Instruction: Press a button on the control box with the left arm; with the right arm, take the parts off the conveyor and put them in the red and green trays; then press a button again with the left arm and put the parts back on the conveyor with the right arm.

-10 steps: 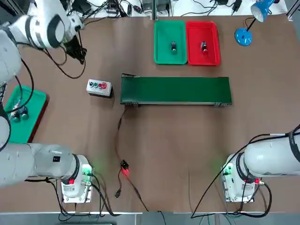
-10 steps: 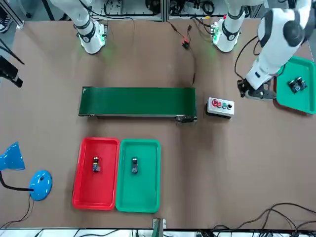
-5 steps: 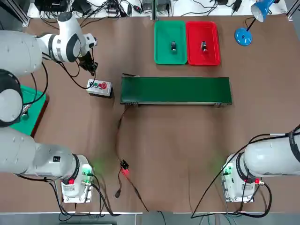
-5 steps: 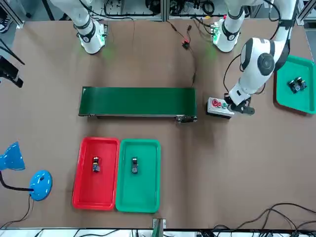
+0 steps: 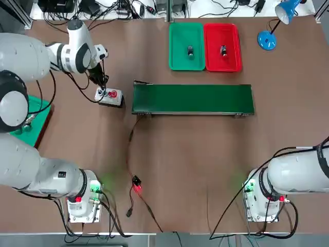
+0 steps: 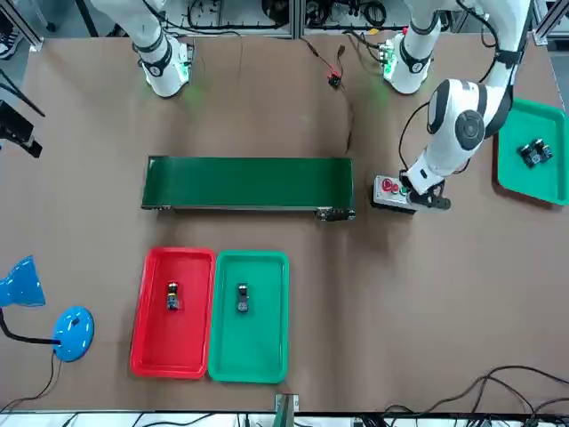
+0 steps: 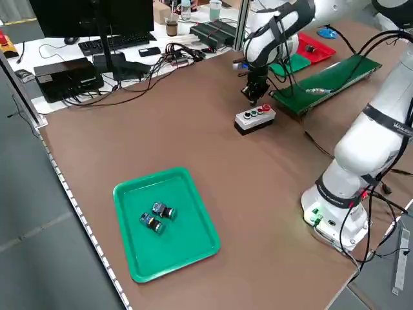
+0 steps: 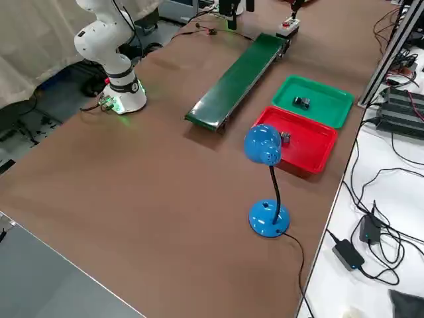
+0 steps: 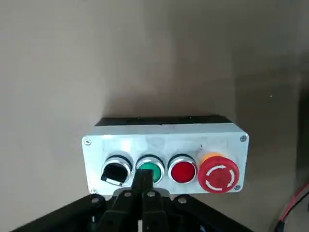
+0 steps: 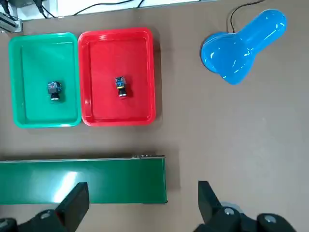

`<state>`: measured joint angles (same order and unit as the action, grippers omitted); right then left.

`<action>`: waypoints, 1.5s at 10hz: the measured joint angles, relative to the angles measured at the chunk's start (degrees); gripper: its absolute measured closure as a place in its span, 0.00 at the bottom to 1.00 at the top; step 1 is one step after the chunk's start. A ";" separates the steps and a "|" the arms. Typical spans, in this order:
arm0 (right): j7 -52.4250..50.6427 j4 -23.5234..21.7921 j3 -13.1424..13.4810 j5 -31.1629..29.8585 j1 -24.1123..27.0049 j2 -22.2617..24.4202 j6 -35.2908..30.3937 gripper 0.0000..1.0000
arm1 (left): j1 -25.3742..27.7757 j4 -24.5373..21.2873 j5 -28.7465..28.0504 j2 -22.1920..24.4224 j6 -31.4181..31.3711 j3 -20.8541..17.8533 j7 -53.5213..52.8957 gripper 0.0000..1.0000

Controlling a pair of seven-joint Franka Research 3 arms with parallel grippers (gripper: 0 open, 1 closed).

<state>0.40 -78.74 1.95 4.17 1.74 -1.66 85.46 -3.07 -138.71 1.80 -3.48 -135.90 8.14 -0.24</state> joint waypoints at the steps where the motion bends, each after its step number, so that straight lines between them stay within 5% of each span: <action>1: 0.00 0.00 0.00 0.00 0.00 0.00 0.00 0.00 | 0.00 -0.28 0.00 -0.25 0.00 0.00 0.00 0.99; 12: -0.01 0.00 0.04 0.00 0.01 0.00 0.00 0.00 | -0.01 -0.41 0.00 -2.30 -0.11 0.12 0.16 0.99; 15: -0.01 0.00 0.05 0.00 0.03 0.00 0.00 0.00 | 0.00 5.77 0.00 -0.42 6.05 0.69 0.29 0.97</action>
<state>0.39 -78.74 2.01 4.16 1.77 -1.66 85.46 -3.07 -132.94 1.80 -3.90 -129.85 8.83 0.05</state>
